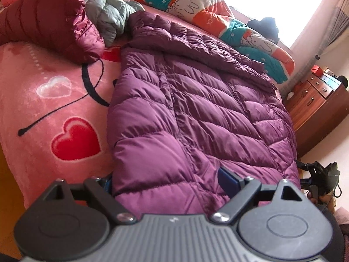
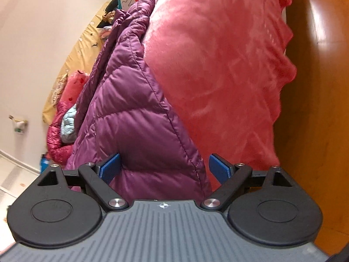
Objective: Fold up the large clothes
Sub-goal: 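Move both grippers to the jacket's side edge to fold it, then grasp the jacket side edge with both grippers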
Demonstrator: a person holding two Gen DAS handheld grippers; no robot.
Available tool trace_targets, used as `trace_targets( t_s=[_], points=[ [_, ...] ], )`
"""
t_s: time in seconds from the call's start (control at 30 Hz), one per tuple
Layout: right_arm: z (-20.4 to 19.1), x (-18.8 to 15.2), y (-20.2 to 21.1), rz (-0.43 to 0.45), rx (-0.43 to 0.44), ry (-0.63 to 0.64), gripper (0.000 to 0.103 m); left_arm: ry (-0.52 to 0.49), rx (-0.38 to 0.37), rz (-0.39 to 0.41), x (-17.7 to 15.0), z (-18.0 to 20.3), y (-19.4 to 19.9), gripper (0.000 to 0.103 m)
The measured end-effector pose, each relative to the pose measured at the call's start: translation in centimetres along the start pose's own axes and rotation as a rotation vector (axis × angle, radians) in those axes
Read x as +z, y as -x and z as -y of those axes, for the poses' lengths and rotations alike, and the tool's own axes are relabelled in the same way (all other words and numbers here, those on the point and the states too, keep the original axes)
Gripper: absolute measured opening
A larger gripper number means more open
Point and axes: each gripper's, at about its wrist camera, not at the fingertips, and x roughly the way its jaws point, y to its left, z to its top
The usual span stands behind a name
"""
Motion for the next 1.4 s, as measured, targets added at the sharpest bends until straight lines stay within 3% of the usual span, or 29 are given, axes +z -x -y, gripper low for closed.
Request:
trace_targets(
  t_s=[0.13, 0.3, 0.43, 0.53, 0.7, 0.9, 1.0, 1.2, 1.4],
  points=[
    [1.4, -0.1, -0.1, -0.031, 0.064, -0.07, 0.103, -0.013, 0.003, 0.003, 0.0, 0.2, -0.1, 0.079],
    [1.6, -0.3, 0.3, -0.051, 0.116, -0.102, 0.103, -0.019, -0.002, 0.011, 0.0, 0.4, 0.0, 0.055],
    [-0.3, -0.1, 0.8, -0.099, 0.139, -0.044, 0.103, -0.038, -0.017, 0.016, -0.1, 0.8, 0.0, 0.044],
    [-2.3, -0.2, 1.0, -0.129, 0.1, 0.035, 0.103, -0.049, -0.017, 0.02, -0.3, 1.1, 0.0, 0.04],
    [-5.3, -0.5, 1.0, -0.141, -0.057, 0.147, 0.068, -0.042, -0.028, 0.023, -0.3, 0.8, 0.0, 0.035],
    [-9.0, -0.9, 1.1, -0.125, -0.173, 0.226, 0.037, -0.005, -0.067, 0.041, -0.1, 0.6, 0.3, 0.029],
    [-11.0, -1.1, 1.0, -0.094, -0.192, 0.235, 0.027, 0.032, -0.108, 0.063, 0.2, 0.3, 0.7, 0.028],
    [-13.3, -0.9, 2.7, -0.013, -0.131, 0.177, 0.024, 0.114, -0.19, 0.12, 0.8, -0.1, 1.4, 0.027],
    [-15.3, -0.3, 3.3, 0.06, -0.098, 0.14, 0.024, 0.117, -0.196, 0.132, 0.9, 0.2, 1.6, 0.027]
  ],
)
